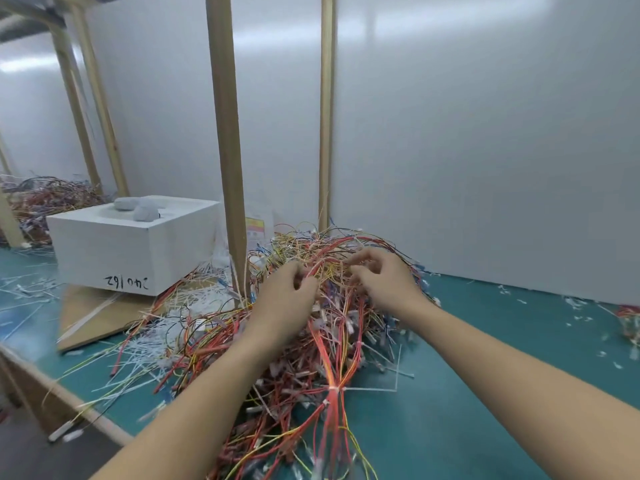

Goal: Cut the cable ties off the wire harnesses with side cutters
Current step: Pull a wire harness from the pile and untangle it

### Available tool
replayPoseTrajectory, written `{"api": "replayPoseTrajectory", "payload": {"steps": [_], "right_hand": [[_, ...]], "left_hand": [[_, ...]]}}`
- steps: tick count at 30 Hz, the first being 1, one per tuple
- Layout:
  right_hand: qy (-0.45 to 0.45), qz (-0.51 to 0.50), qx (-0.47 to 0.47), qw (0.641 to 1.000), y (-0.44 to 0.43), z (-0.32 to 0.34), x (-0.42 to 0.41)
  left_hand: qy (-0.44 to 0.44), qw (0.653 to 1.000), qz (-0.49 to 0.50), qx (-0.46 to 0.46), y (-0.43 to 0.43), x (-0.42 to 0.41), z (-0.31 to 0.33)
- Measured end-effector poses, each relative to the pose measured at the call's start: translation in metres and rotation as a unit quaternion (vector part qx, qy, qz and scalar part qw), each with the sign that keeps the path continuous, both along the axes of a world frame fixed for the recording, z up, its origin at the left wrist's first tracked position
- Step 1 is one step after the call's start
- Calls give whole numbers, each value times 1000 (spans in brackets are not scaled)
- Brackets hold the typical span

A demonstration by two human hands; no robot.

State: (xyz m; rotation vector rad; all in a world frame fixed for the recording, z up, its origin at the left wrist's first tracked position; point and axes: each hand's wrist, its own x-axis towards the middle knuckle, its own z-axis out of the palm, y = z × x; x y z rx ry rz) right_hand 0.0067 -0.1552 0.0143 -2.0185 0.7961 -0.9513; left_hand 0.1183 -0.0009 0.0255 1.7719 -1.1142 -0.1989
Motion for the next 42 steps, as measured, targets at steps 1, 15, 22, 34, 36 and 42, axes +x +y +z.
{"api": "replayPoseTrajectory", "payload": {"steps": [1,15,22,34,36,42], "right_hand": [[12,-21,-7,1000,-4,0,1],[182,18,-153,971,-3,-3,23],[186,21,-179,966,3,-3,22],[198,7,-194,961,5,-7,25],[193,-6,-205,960,5,-7,25],[168,-35,-225,959,9,0,29]], "left_hand": [[30,999,-12,-17,1,-1,3],[-260,961,83,49,-13,0,8],[-428,885,165,80,-24,-4,20],[-430,896,79,81,-31,0,-4],[-410,905,72,81,-30,3,-7],[-356,929,64,73,-26,8,-12]]}}
